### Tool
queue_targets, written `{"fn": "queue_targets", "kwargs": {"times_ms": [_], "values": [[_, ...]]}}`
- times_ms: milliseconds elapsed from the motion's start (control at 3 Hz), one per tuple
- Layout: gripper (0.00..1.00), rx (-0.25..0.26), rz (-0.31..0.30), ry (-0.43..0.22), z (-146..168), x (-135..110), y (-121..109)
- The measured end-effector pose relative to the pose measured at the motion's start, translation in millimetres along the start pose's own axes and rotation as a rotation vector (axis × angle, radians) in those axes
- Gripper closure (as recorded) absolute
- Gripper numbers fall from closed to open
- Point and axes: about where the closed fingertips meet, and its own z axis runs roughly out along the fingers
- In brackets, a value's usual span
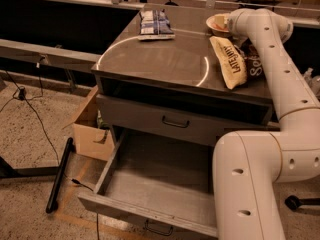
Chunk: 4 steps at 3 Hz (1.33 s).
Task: Pick apple from paper bowl and place on counter
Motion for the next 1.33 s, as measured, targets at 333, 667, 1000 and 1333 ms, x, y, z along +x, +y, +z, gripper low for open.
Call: {"fn": "queue_targets", "kwargs": {"times_ms": [333, 667, 1000, 1333], "values": [[0.05, 0.0, 0.0, 0.0, 0.0, 0.0, 0.0], [0.0, -0.008, -0.001, 0.0, 6.2, 5.7, 4.8], [0.14, -0.009, 0.004, -0.004, 8.7, 8.3, 5.4], [0.0, -0.009, 0.017, -0.006, 10.5, 10.7, 5.2]]}}
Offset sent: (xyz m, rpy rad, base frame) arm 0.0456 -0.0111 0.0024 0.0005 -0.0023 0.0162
